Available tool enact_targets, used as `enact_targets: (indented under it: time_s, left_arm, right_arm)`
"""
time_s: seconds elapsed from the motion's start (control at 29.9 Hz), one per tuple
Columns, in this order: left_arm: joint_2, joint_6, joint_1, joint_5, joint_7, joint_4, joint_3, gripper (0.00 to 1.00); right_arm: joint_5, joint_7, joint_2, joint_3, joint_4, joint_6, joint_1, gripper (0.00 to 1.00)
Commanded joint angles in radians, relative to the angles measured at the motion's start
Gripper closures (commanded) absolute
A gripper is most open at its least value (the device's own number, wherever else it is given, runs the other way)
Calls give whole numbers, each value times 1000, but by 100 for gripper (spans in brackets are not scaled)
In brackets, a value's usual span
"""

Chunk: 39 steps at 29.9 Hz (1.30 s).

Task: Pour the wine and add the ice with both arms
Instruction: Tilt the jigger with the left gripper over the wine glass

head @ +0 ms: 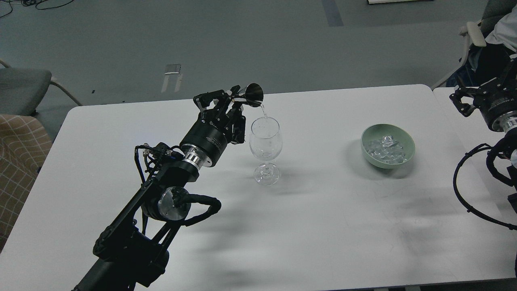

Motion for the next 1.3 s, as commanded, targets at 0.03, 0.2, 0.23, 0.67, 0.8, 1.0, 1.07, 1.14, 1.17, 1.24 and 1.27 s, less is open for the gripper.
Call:
enact_targets:
  time_s: [0.03, 0.2, 0.23, 0.67, 0.8, 1.0, 1.07, 1.14, 1.17, 1.24, 1.27]
  left_arm:
    - [9, -1, 0, 1, -6, 0, 1, 98]
    - [9, -16, 0, 9, -7, 7, 1, 98]
    - [9, -18, 0, 13, -7, 5, 1, 98]
    - [9, -21, -4, 58, -6, 5, 1, 98]
    - [12, -21, -13, 65, -7, 5, 1, 98]
    - [13, -42, -9, 115, -7, 5, 1, 98]
    - [13, -47, -7, 119, -9, 5, 1, 98]
    - [15, -47, -7, 130, -9, 5, 1, 98]
    - [15, -47, -9, 136, -9, 5, 1, 98]
    - [22, -49, -9, 148, -9, 7, 1, 98]
    - [26, -49, -7, 153, -9, 5, 1, 98]
  right_arm:
    - [0, 0, 0, 0, 0, 0, 0, 0]
    - [0, 0, 2, 0, 0, 0, 0, 0]
    - [0, 0, 2, 0, 0, 0, 0, 0]
    - [0, 0, 0, 0, -6, 0, 0, 0]
    - [0, 0, 2, 0, -6, 0, 0, 0]
    - [0, 0, 0, 0, -4, 0, 0, 0]
    - [0, 0, 0, 0, -4, 0, 0, 0]
    - [0, 0, 0, 0, -4, 0, 0, 0]
    - [0, 0, 0, 0, -3, 0, 0, 0]
    - [0, 0, 0, 0, -3, 0, 0, 0]
    - [0, 0, 0, 0, -3, 0, 0, 0]
